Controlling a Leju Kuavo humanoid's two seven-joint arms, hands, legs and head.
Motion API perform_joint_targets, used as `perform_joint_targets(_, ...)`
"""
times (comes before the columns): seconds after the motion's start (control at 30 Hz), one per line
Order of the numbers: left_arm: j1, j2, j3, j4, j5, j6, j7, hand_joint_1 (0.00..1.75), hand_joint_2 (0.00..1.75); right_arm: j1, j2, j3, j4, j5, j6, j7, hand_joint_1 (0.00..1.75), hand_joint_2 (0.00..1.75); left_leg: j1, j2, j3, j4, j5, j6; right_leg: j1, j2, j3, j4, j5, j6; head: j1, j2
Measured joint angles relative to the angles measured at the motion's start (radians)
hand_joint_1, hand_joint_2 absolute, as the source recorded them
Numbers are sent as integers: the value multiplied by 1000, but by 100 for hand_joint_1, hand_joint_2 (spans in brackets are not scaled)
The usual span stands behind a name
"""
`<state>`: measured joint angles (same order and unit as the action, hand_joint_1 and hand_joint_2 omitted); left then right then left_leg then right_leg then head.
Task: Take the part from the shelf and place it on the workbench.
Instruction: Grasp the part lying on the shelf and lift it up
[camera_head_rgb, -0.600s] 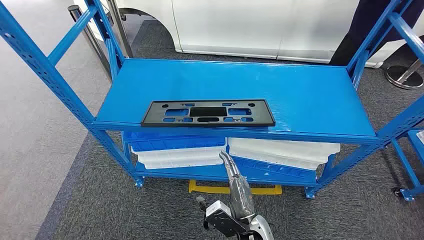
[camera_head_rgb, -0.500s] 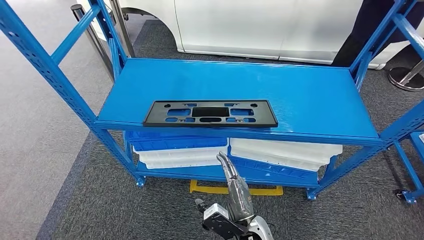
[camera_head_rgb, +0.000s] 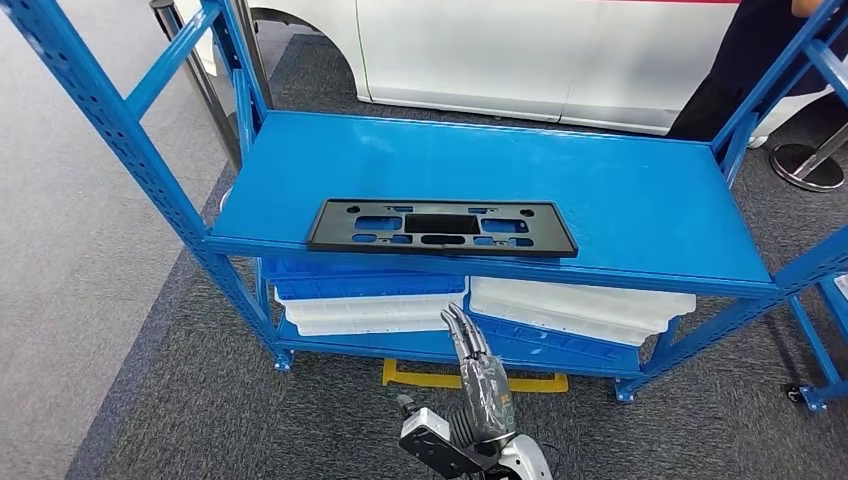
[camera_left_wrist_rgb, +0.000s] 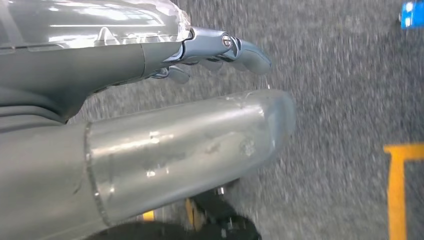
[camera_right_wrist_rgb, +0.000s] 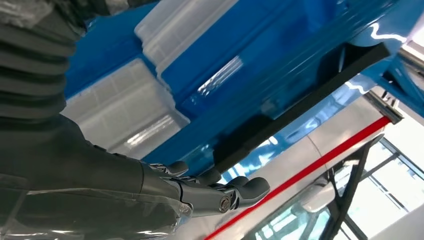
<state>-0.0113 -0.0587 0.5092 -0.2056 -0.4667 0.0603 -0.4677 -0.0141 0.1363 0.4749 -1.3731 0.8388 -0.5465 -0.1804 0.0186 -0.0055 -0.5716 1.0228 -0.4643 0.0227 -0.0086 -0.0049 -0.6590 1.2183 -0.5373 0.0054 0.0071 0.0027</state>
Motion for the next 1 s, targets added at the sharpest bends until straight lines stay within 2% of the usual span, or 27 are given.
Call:
perform_joint_targets(0.07, -3, -3, 7, 0, -8, -7, 1, 0, 0, -9, 1, -1, 8, 68, -30, 23, 0, 175, -1, -2, 3, 0, -1, -5, 5, 3, 63, -131, 52, -13, 0, 0)
perform_joint_targets(0.1, -5, -5, 10, 0, -15, -9, 1, 0, 0, -14, 1, -1, 11, 106, -50, 37, 0, 175, -1, -2, 3, 0, -1, -10, 9, 4, 80, -168, 62, -18, 0, 0)
perform_joint_targets(0.17, -7, -7, 15, 0, -33, -9, 2, 0, 0, -19, 4, -4, 13, 219, -95, 74, 0, 175, -1, -3, 2, -2, 1, -22, 15, 4, 83, -183, 62, -23, 0, 0)
perform_joint_targets(0.23, -8, -7, 20, 0, -53, -9, 6, 0, 0, -19, 11, -22, 1, 427, -130, 134, 0, 175, 0, -1, 2, 1, -5, -33, 10, 3, 88, -193, 67, -32, 0, 0)
perform_joint_targets(0.27, -10, -7, 22, 0, -61, -13, 10, 0, 0, -21, 14, -34, -9, 545, -139, 177, 0, 175, 0, -1, -6, 21, -19, -37, 7, 2, 92, -200, 70, -38, -1, 0)
perform_joint_targets(0.3, -11, -6, 25, 0, -68, -19, 15, 0, 0, -25, 12, -44, -19, 634, -144, 231, 0, 175, 0, 0, -22, 60, -42, -39, 3, 0, 95, -206, 73, -44, -1, 0)
perform_joint_targets(0.37, -14, -5, 31, 0, -79, -30, 23, 0, 0, -43, -11, -47, -29, 709, -148, 359, 0, 175, 1, 0, -81, 183, -102, -44, 5, -4, 97, -207, 73, -49, -1, 0)
perform_joint_targets(0.4, -14, -5, 34, 0, -84, -32, 26, 0, 0, -52, -30, -43, -29, 711, -149, 418, 0, 175, 2, 0, -110, 239, -122, -46, 6, -5, 97, -206, 72, -50, -1, 0)
perform_joint_targets(0.43, -13, -4, 36, 0, -88, -33, 28, 0, 0, -59, -49, -37, -30, 711, -149, 464, 0, 175, 2, 1, -127, 270, -126, -48, 7, -6, 96, -204, 70, -51, -1, 0)
perform_joint_targets(0.47, -12, -3, 39, 0, -91, -34, 31, 0, 0, -65, -65, -28, -30, 711, -149, 496, 0, 175, 3, 1, -126, 264, -109, -49, 7, -6, 96, -201, 68, -50, -1, 0)
perform_joint_targets(0.5, -12, -2, 41, 0, -92, -35, 32, 0, 0, -69, -77, -18, -30, 711, -149, 513, 0, 175, 3, 2, -105, 217, -75, -49, 6, -6, 97, -196, 64, -48, -1, 0)
perform_joint_targets(0.53, -13, 0, 44, 0, -92, -37, 33, 0, 0, -73, -84, -6, -30, 711, -149, 522, 0, 175, 3, 3, -73, 147, -38, -46, 6, -5, 98, -191, 59, -45, -1, 0)
perform_joint_targets(0.6, -18, 2, 49, 0, -92, -43, 35, 0, 0, -79, -92, 14, -30, 711, -149, 530, 0, 175, 0, 5, -21, 36, 1, -38, 9, -5, 97, -180, 50, -35, -1, 0)
perform_joint_targets(0.67, -21, 3, 53, 0, -93, -48, 38, 0, 0, -85, -98, 26, -30, 710, -149, 535, 0, 175, -5, 4, -10, 12, -1, -29, 12, -5, 95, -178, 47, -25, -1, 0)
perform_joint_targets(0.77, -19, 2, 55, 0, -96, -50, 41, 0, 0, -93, -104, 40, -31, 710, -150, 537, 0, 175, 0, 1, -5, 2, 3, -11, 9, -3, 93, -165, 36, -8, -1, 0)
perform_joint_targets(0.83, -20, 2, 56, 0, -97, -50, 41, 0, 0, -96, -108, 45, -31, 710, -151, 537, 0, 175, 4, 2, -1, -4, 5, -1, 4, 0, 53, -81, -10, 2, 0, 0)
perform_joint_targets(0.9, -22, 3, 57, 0, -98, -50, 44, 0, 0, -96, -112, 49, -30, 710, -151, 533, 0, 175, 3, 1, 0, -4, 2, 4, 0, 1, -19, 48, -62, 9, 0, 0)
perform_joint_targets(0.93, -22, 3, 58, 0, -99, -50, 46, 0, 0, -95, -113, 50, -29, 710, -151, 526, 0, 175, 3, 1, 1, -4, 0, 4, -2, 1, -45, 87, -67, 11, 0, 0)
perform_joint_targets(0.97, -21, 3, 60, 0, -99, -51, 49, 0, 0, -95, -113, 51, -28, 710, -151, 517, 0, 175, 3, 0, 3, -4, -2, 3, -4, 1, -55, 92, -52, 12, 0, 0)
perform_joint_targets(1.0, -21, 3, 62, 0, -99, -53, 52, 0, 0, -94, -113, 51, -26, 710, -151, 508, 0, 175, 3, -1, 8, -4, -5, 1, -5, 1, -44, 57, -18, 11, 0, 0)
